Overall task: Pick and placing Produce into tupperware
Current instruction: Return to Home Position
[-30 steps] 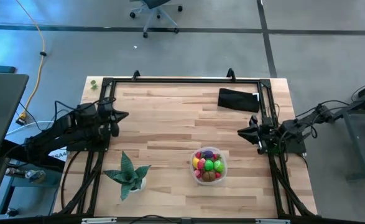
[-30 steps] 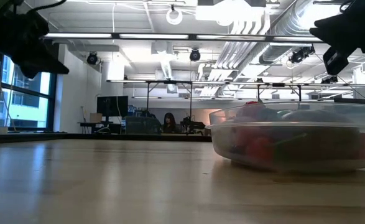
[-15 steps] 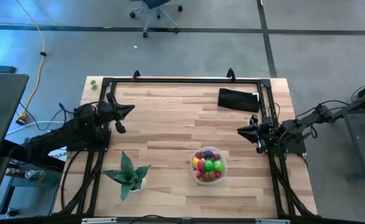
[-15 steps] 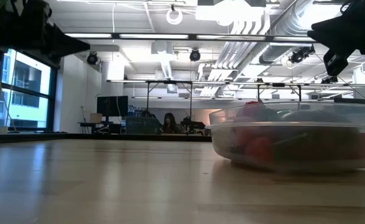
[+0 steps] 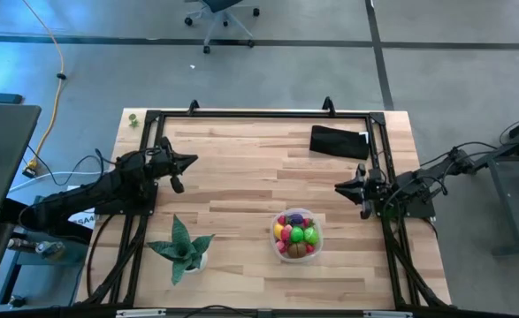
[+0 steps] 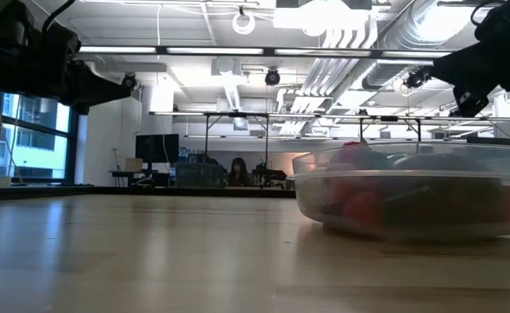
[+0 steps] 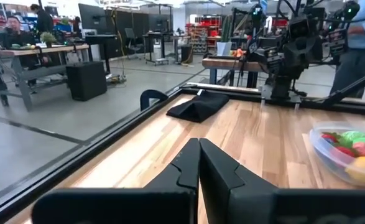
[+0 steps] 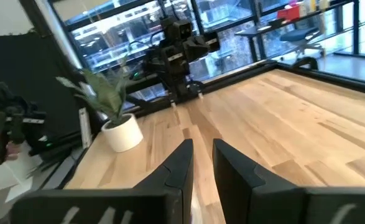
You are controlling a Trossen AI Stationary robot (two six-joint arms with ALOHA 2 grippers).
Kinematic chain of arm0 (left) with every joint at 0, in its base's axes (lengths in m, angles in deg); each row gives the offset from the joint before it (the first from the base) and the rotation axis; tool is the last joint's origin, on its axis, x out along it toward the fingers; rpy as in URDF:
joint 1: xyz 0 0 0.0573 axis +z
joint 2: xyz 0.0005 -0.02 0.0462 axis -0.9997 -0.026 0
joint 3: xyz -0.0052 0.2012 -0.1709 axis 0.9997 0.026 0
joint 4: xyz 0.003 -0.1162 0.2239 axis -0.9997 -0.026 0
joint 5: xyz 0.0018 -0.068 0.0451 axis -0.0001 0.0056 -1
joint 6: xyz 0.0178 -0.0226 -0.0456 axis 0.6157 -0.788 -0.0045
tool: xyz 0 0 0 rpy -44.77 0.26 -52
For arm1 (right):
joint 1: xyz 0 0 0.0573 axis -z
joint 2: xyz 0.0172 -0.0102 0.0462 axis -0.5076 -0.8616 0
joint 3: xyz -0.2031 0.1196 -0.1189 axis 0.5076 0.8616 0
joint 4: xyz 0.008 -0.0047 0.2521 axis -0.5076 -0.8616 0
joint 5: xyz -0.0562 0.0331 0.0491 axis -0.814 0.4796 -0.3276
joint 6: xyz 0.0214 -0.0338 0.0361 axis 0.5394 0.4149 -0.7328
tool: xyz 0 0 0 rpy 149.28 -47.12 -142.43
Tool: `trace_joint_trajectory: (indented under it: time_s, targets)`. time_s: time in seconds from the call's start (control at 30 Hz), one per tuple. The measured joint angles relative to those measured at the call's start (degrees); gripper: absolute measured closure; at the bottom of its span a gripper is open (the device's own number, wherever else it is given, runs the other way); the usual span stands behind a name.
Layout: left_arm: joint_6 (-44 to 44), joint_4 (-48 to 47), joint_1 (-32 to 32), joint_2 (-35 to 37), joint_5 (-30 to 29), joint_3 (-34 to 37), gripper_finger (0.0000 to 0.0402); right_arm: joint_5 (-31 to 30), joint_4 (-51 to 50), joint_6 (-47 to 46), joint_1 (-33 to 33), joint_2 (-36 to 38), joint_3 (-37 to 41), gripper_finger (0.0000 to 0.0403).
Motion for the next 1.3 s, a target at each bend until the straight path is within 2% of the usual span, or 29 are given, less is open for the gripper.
trace_joint_trajectory:
  time_s: [0.13, 0.47, 1.3]
  targets:
    - [-0.3, 0.0, 0.0, 0.0, -0.1, 0.0, 0.0399, -0.6, -0.1, 0.0, 0.0, 0.0, 0.0, 0.0352]
    - [5.7, 0.0, 0.0, 0.0, -0.2, 0.0, 0.0399, -0.6, -0.1, 0.0, 0.0, 0.0, 0.0, 0.0352]
    - [5.7, 0.0, 0.0, 0.0, -0.2, -0.1, 0.0399, -0.4, -0.1, 0.0, 0.0, 0.0, 0.0, 0.0352]
